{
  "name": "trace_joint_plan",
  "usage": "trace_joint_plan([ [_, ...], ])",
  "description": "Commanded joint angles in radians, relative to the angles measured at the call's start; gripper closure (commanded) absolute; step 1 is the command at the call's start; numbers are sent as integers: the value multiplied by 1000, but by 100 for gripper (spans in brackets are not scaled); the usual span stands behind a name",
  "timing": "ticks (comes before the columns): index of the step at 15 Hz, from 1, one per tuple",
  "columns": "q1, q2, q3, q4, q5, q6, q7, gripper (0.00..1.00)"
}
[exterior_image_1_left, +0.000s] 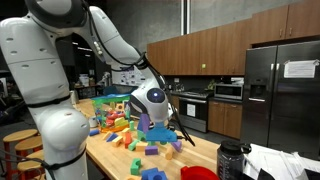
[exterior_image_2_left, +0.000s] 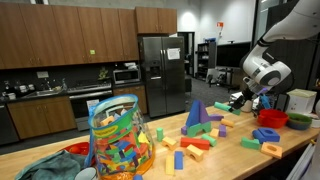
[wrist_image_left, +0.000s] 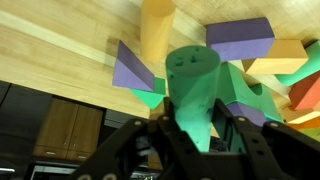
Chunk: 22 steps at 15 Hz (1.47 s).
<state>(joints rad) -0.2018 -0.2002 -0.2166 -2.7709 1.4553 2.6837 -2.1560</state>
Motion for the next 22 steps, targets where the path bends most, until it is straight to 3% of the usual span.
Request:
trace_joint_plan([
  [1,0,-2,-4,19,72,13,-4,84],
  [8,-9,9,2,78,499,97,-120,84],
  [12,-45,29,18,124,811,211,-365,84],
  [15,-85,55,29,151,965,269,-567,84],
  [16,-151,36,87,161,857,306,-469,84],
  [22,-316,-16,230,126,739,390,-448,84],
])
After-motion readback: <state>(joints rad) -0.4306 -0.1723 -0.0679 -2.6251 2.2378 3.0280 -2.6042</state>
